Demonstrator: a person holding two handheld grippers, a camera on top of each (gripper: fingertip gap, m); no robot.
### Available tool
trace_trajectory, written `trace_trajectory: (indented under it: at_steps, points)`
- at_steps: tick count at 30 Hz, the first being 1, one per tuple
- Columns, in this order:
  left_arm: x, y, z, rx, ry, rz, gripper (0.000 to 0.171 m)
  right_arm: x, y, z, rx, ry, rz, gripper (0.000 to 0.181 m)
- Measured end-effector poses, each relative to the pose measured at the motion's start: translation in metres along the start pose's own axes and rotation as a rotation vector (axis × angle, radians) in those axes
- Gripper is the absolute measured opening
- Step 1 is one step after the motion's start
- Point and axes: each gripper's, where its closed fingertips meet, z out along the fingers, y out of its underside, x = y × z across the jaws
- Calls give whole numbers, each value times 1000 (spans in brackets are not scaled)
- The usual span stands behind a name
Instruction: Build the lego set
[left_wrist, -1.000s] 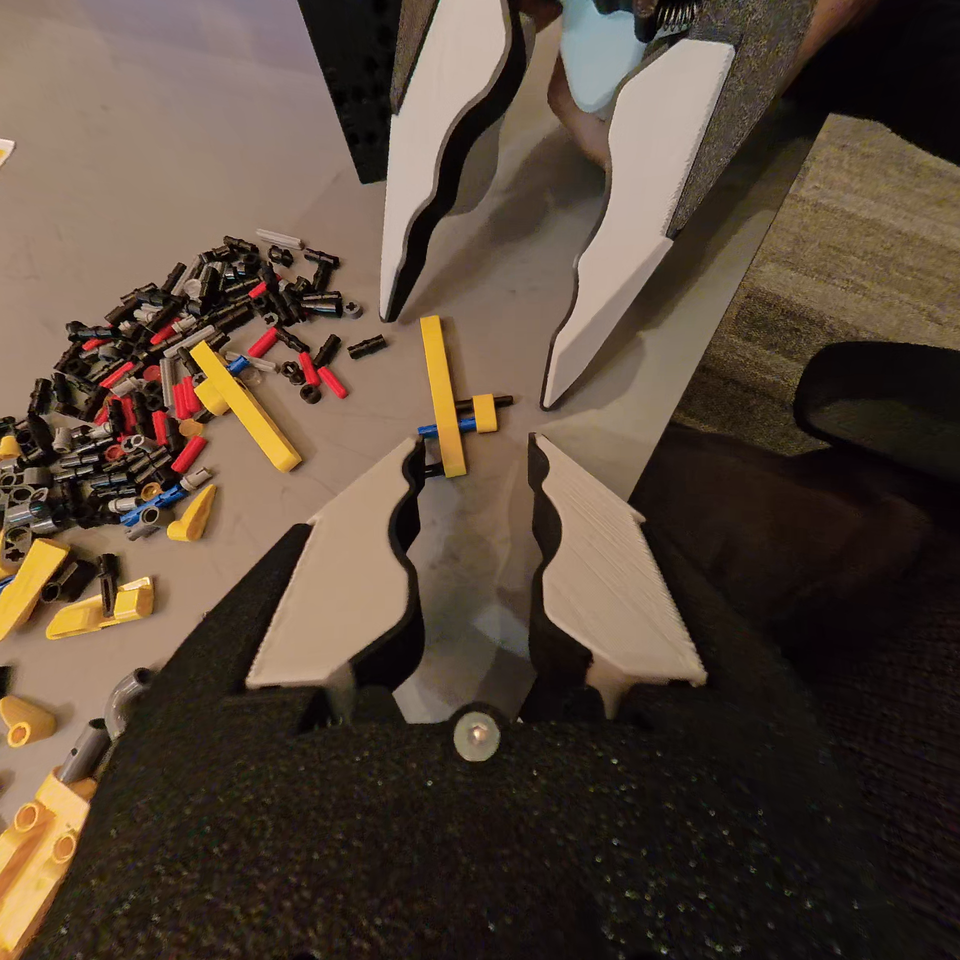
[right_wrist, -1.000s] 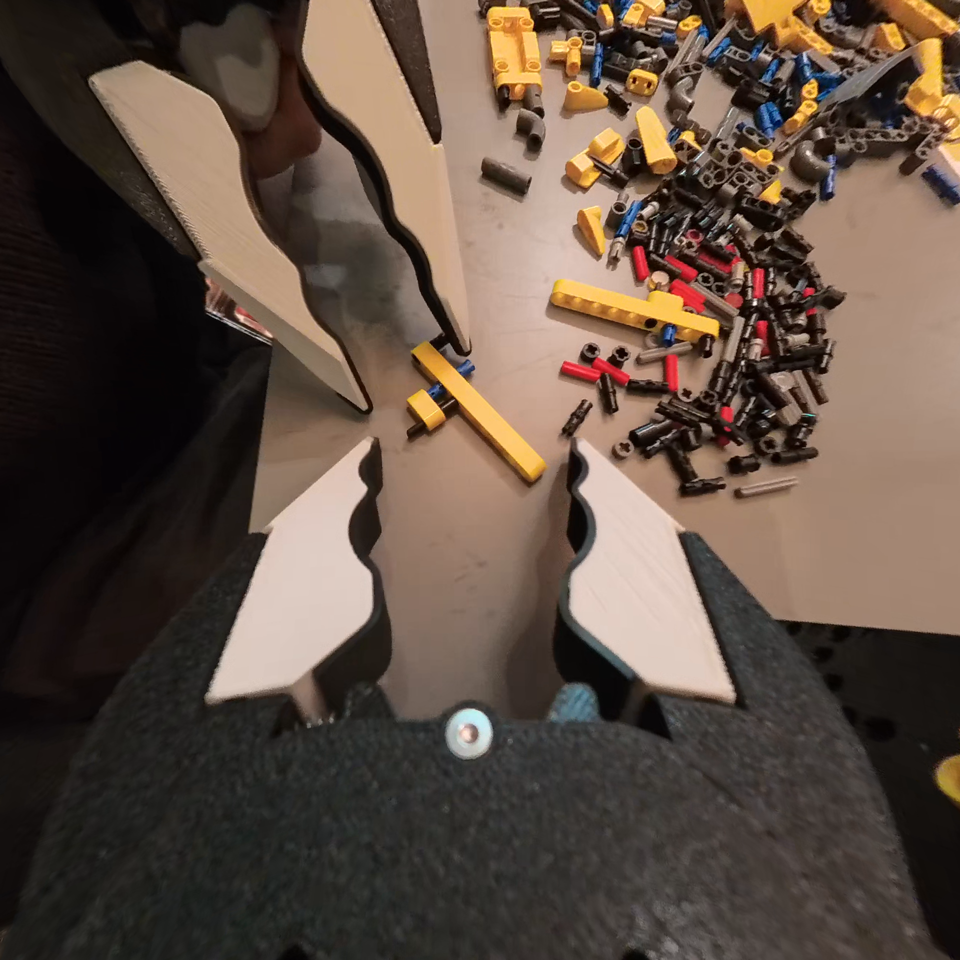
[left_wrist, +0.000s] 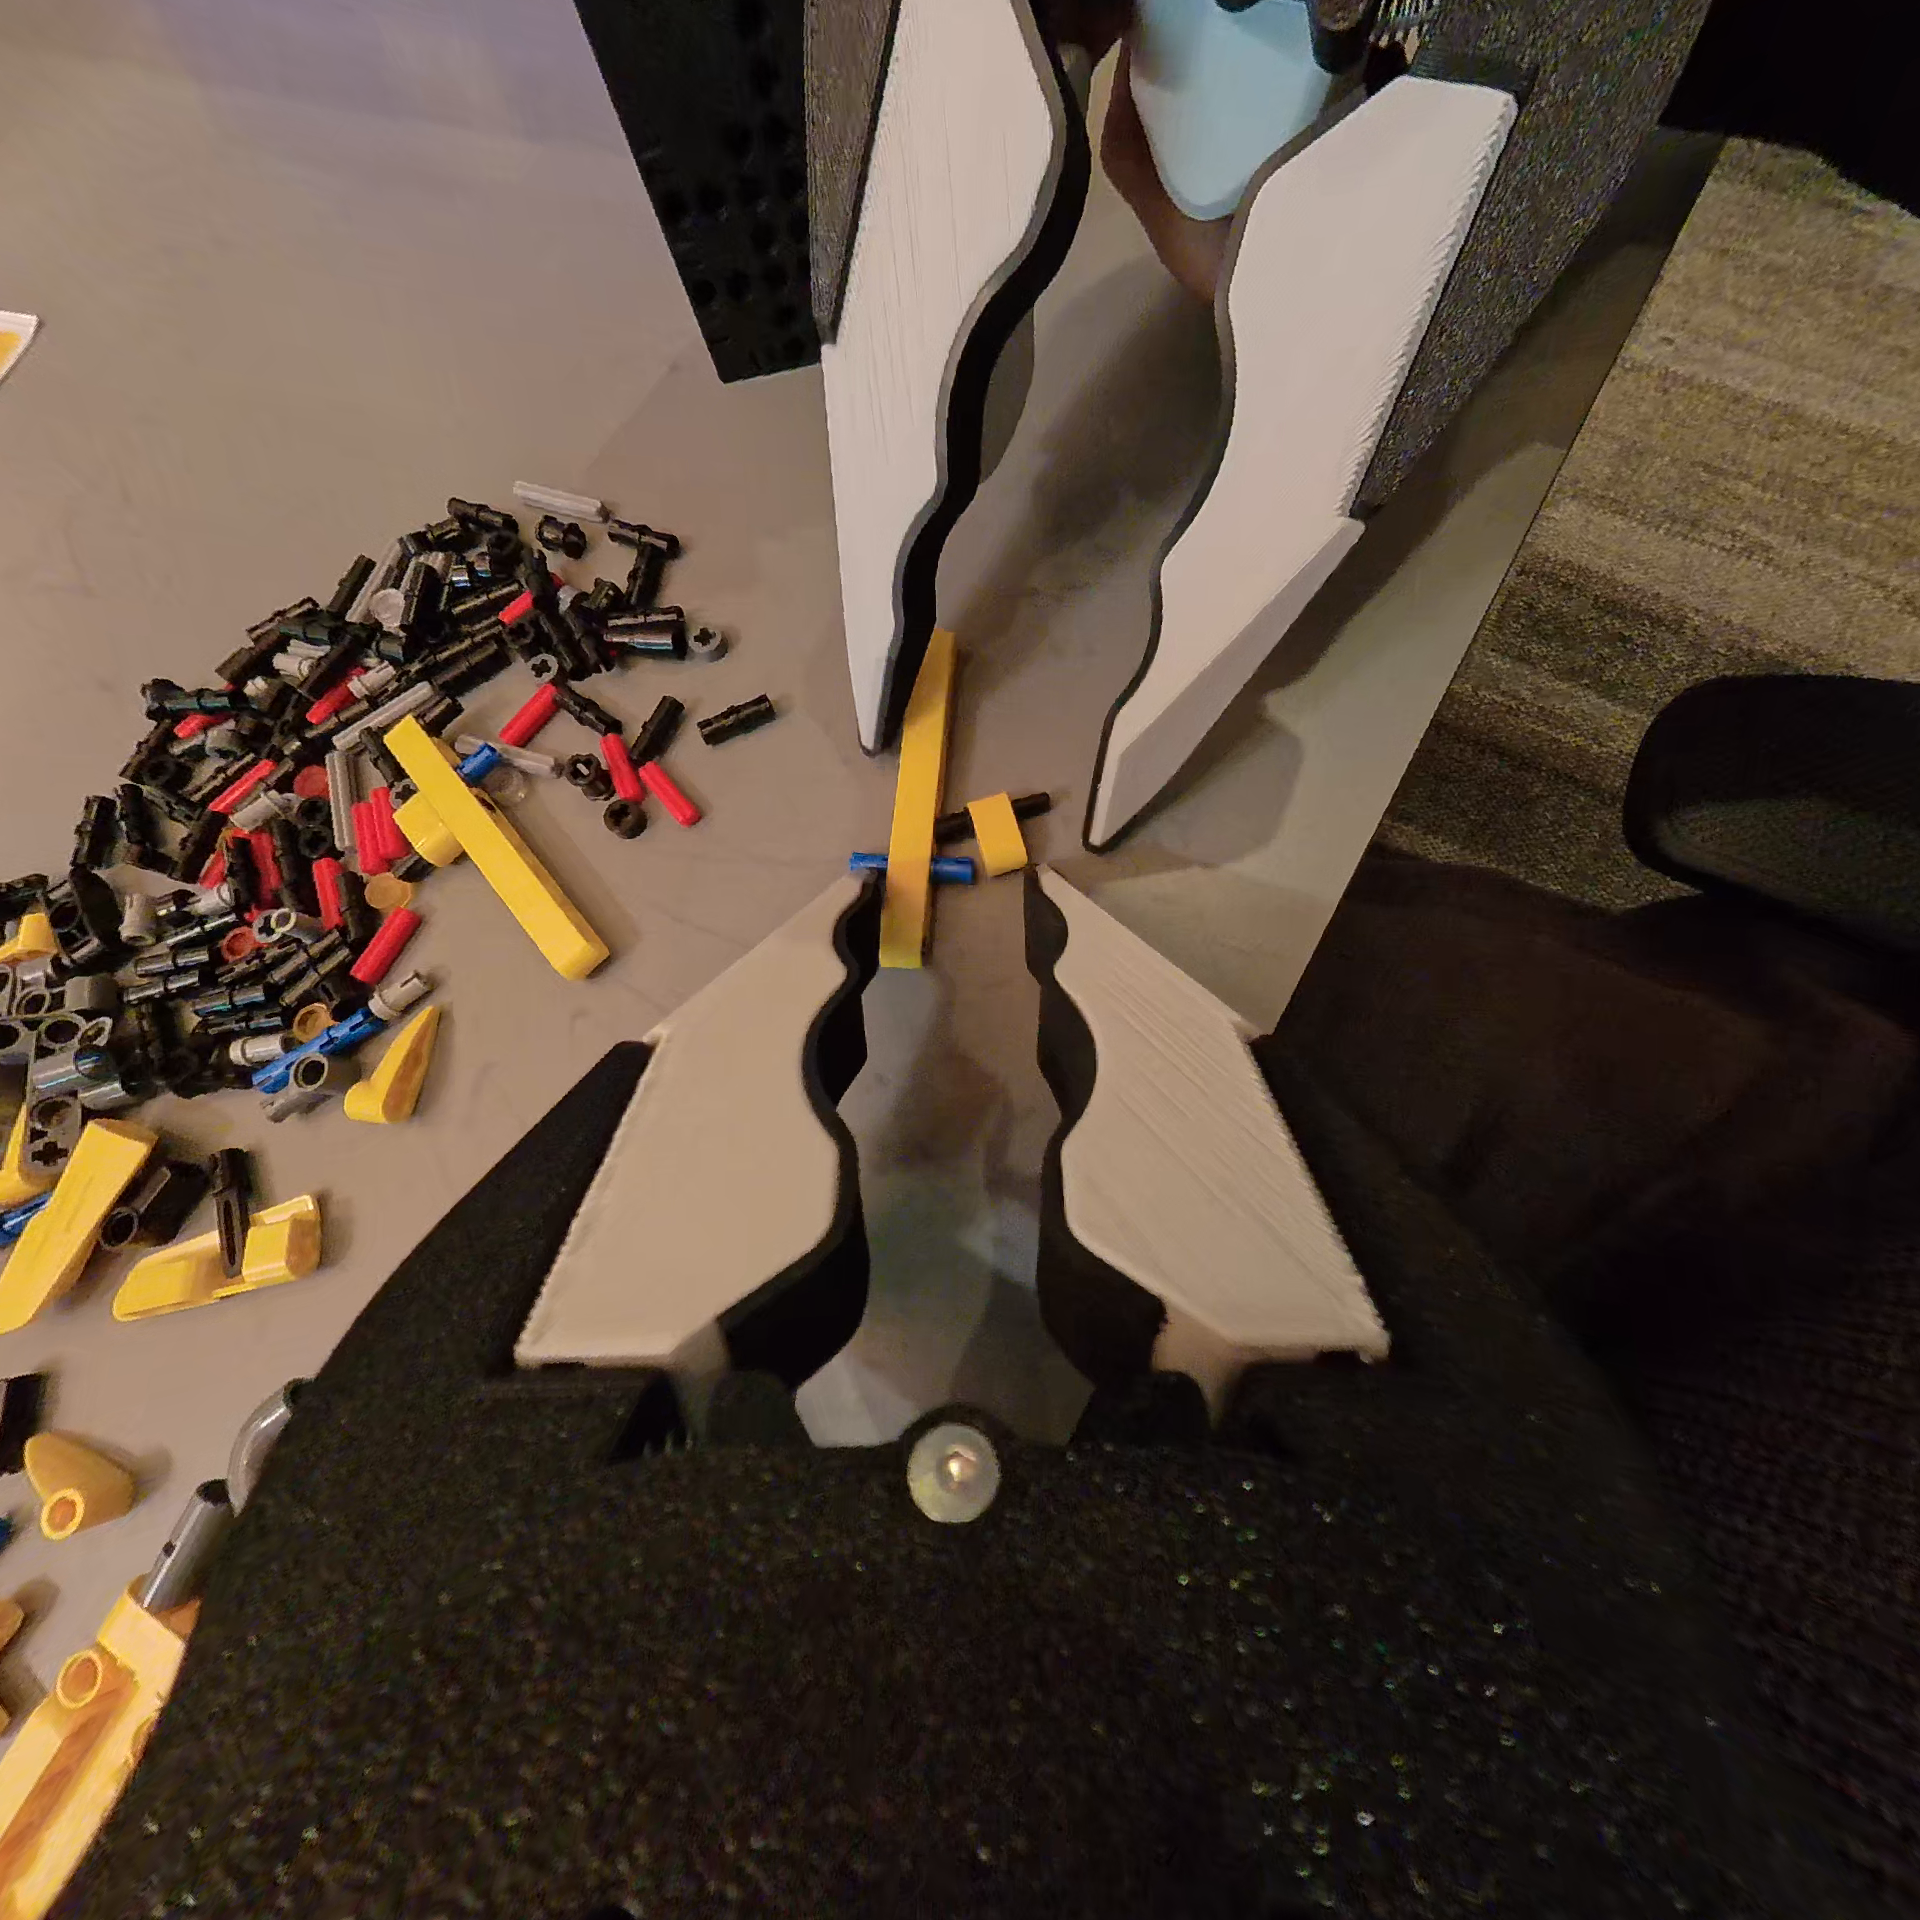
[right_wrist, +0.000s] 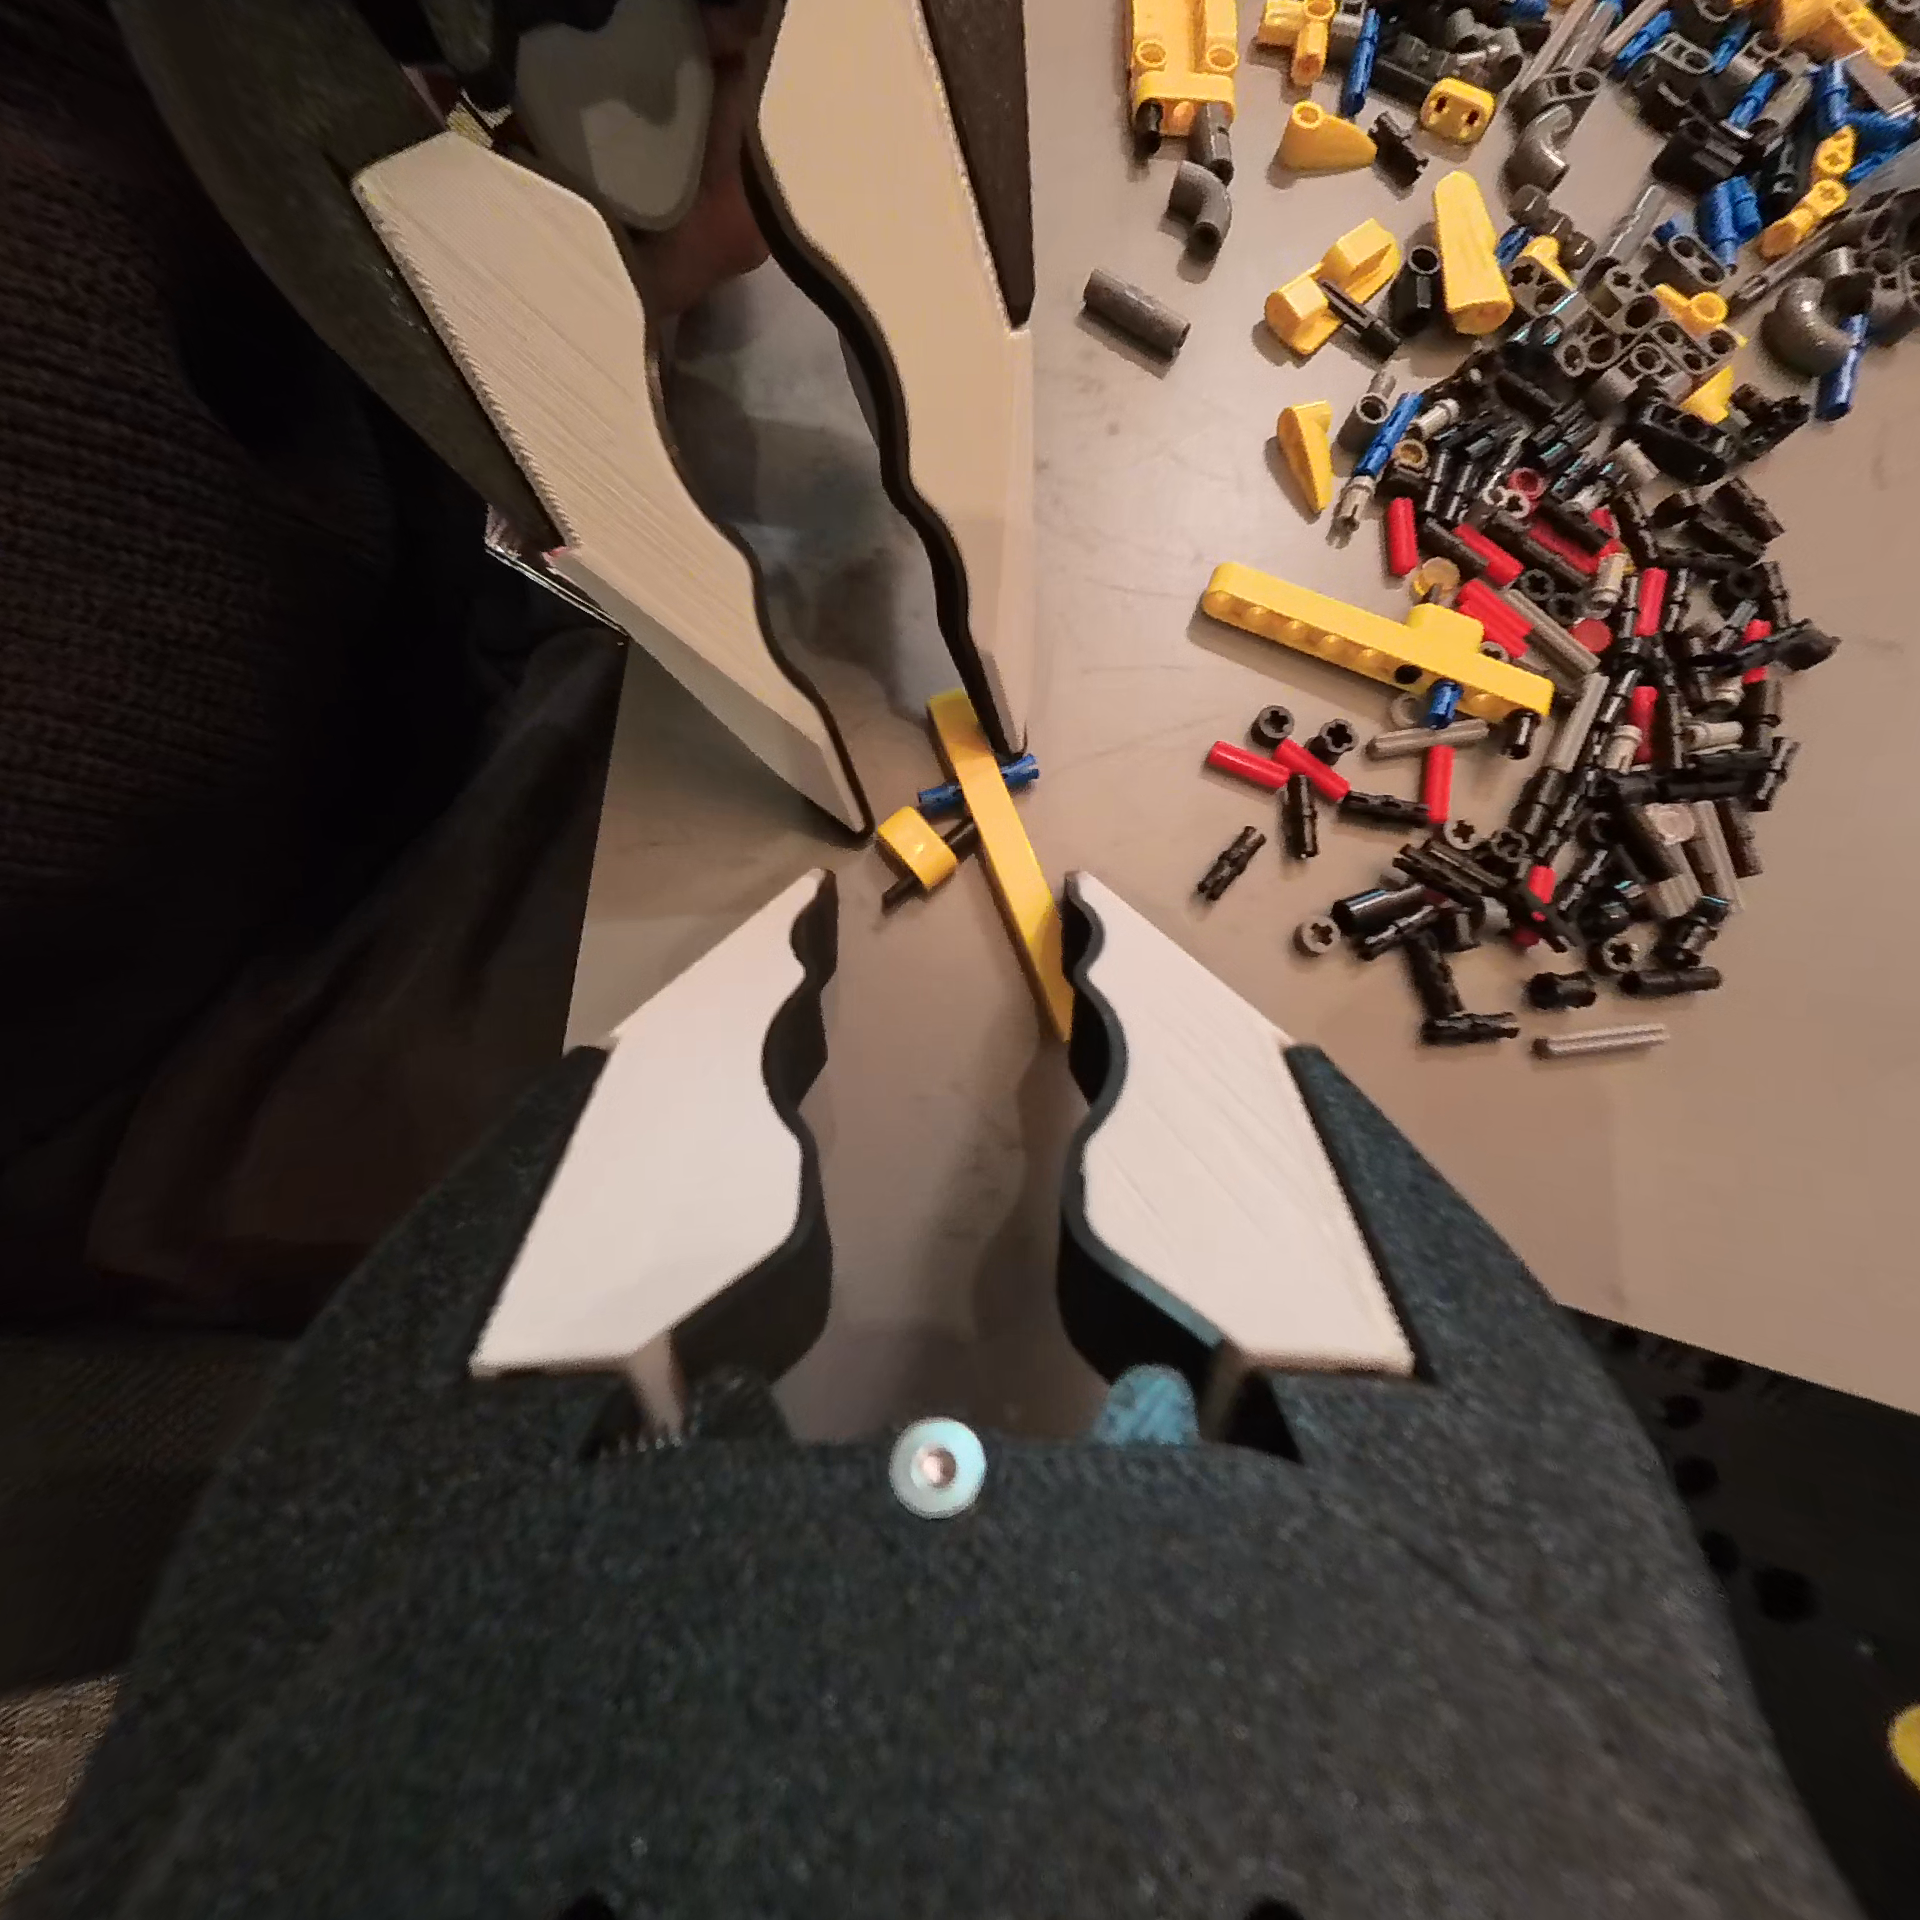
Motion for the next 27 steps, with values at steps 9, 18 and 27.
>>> trace_trajectory:
  at_steps: [9, 18, 27]
  points:
    - [0, 0, 0, 2, 1, 1, 26, 8, 5, -5, -8, 29, -1, 43]
    - [1, 0, 0, 1, -2, 5, 24, 6, 3, -2, -19, -12, -36, 37]
    - [1, 0, 0, 0, -4, 12, 24, 6, 2, -2, -16, -21, -36, 37]
